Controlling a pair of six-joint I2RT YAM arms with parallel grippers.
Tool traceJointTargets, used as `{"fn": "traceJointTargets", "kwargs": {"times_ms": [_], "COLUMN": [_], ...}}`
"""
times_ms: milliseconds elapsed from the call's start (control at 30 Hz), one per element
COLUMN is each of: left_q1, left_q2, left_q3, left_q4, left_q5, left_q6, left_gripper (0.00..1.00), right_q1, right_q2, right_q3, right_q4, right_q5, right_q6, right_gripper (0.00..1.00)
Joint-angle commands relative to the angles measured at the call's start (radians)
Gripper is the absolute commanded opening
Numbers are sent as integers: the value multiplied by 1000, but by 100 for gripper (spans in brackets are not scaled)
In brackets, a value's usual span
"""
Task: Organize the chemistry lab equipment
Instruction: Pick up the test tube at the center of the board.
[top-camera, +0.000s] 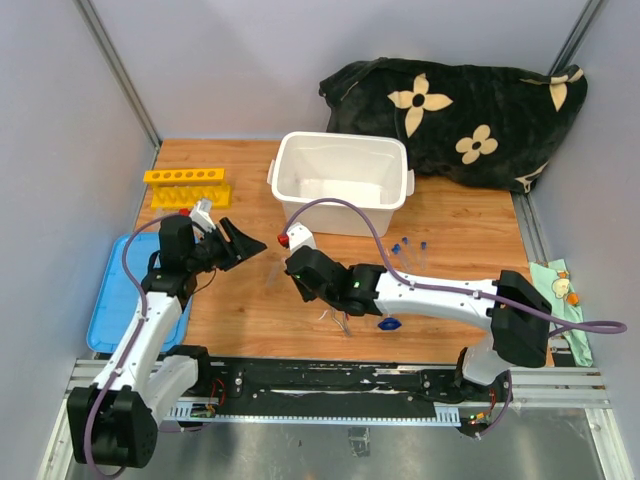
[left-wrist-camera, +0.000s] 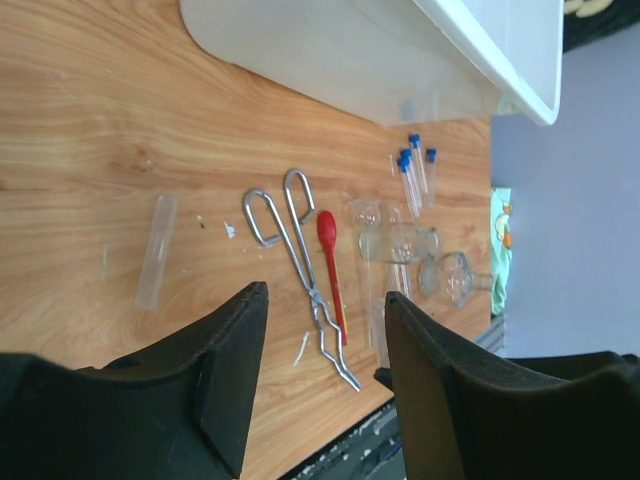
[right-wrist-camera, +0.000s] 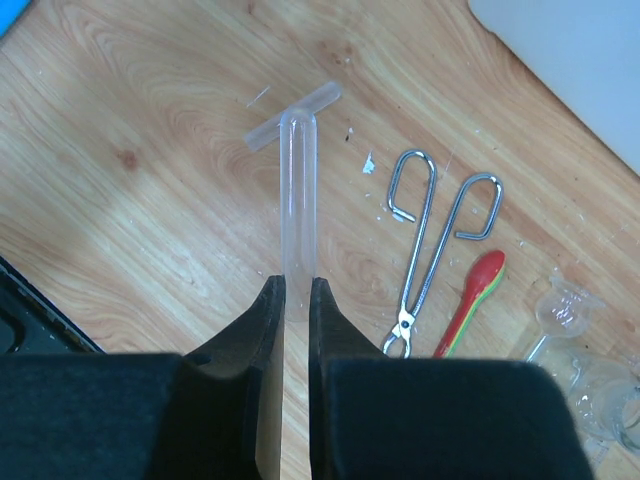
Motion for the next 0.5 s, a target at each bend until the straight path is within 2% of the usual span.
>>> {"fn": "traceJointTargets", "kwargs": {"times_ms": [0, 200, 467], "left_q1": [-33, -52, -83], "left_q2": [11, 24, 58], "left_q3": [-11, 3, 16], "left_q4": [85, 112, 121], "left_q5": [80, 118, 149], "left_q6": [-54, -88, -96], "left_gripper": [54, 53, 42], "right_q1": [14, 22, 30], "right_q2": [-24, -16, -11], "right_q3": [-25, 8, 40], "right_q4": [71, 85, 93], "right_q5": [48, 49, 57], "right_q6": [-34, -58, -76], "right_gripper": [1, 1, 1]}}
